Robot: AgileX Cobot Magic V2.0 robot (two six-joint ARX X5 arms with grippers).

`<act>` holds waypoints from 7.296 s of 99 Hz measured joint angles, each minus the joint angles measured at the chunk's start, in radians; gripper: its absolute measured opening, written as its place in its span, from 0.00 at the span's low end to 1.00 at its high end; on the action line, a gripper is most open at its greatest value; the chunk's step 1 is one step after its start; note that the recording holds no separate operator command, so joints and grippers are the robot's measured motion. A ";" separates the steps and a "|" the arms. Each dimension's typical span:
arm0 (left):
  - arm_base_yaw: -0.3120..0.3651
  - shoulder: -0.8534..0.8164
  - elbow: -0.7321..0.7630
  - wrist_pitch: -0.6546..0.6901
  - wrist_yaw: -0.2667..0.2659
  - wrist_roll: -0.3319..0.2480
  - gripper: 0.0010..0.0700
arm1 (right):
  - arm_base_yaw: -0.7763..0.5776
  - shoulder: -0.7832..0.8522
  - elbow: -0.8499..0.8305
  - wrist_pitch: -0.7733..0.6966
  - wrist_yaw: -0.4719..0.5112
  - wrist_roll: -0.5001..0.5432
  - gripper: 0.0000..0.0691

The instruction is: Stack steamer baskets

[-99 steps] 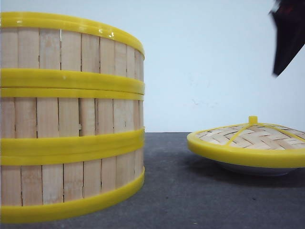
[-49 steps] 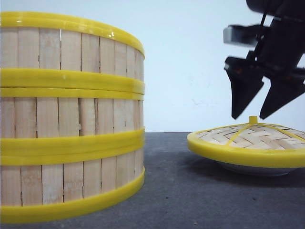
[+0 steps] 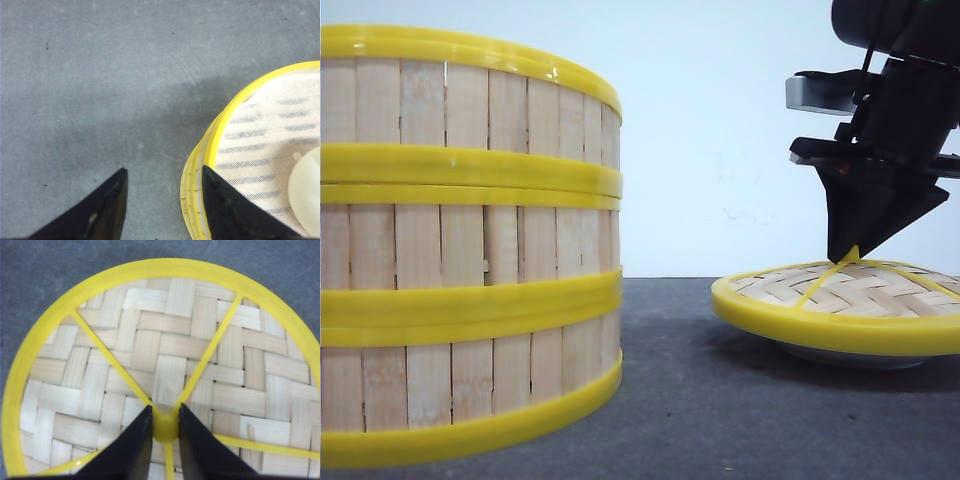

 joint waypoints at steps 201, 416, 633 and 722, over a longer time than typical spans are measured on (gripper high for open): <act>0.147 0.000 0.000 0.029 -0.002 -0.015 0.39 | 0.599 0.389 0.956 -0.413 -0.121 -0.021 0.08; 0.148 0.001 0.000 0.040 0.009 -0.015 0.39 | 0.625 0.396 0.987 -0.449 -0.050 -0.051 0.43; 0.137 -0.441 -0.370 0.023 0.165 -0.085 0.01 | -0.079 -0.724 -0.217 -0.372 0.053 0.167 0.02; 0.137 -0.952 -1.027 0.630 0.008 -0.052 0.01 | -0.079 -0.724 -0.217 -0.202 0.053 0.167 0.02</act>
